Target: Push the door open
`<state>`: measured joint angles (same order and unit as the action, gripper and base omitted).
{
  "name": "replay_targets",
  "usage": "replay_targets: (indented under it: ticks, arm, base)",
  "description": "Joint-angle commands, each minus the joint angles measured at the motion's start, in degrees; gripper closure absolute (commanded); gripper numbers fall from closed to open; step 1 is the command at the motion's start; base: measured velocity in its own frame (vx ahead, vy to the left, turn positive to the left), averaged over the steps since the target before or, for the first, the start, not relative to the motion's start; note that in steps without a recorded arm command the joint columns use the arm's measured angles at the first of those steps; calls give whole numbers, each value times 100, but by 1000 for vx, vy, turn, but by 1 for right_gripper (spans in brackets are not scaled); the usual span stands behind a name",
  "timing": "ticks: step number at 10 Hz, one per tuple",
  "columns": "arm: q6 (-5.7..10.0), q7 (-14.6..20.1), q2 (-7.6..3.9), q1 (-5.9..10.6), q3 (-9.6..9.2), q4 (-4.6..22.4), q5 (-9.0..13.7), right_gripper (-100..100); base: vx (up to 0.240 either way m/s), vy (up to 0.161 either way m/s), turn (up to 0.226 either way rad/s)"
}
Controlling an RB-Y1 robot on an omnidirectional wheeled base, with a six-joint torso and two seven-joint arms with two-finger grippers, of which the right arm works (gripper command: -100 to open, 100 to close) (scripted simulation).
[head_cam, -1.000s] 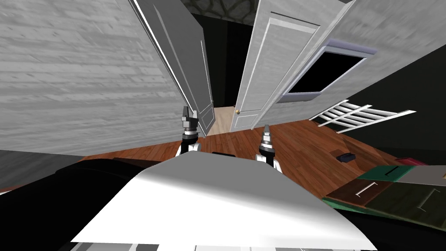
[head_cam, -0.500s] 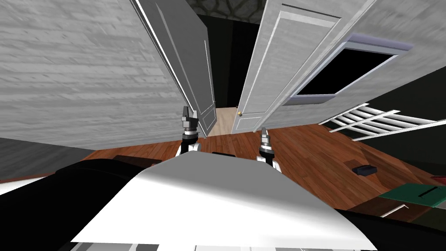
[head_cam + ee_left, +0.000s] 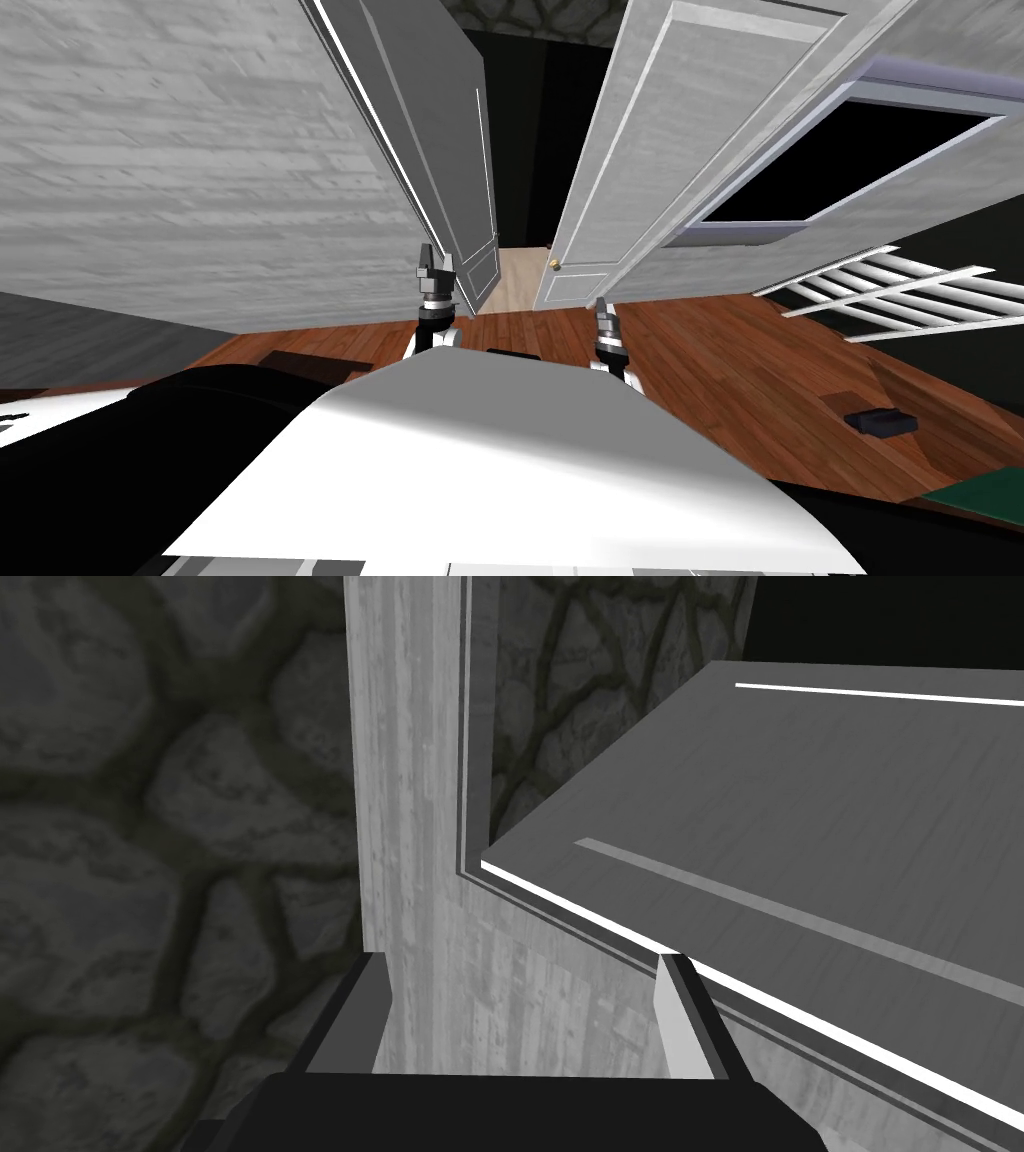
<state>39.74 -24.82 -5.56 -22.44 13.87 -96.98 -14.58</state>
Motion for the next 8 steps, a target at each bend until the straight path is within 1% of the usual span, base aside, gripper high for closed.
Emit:
replay_targets:
  ticks: [1,8]
  arm:
    - [69,-172,4,5,65,151,-102,-100]
    - [353,-871,44,94,355,877,-527,-100]
  base:
    - [93,-29,99]
    - [97,-40,98]
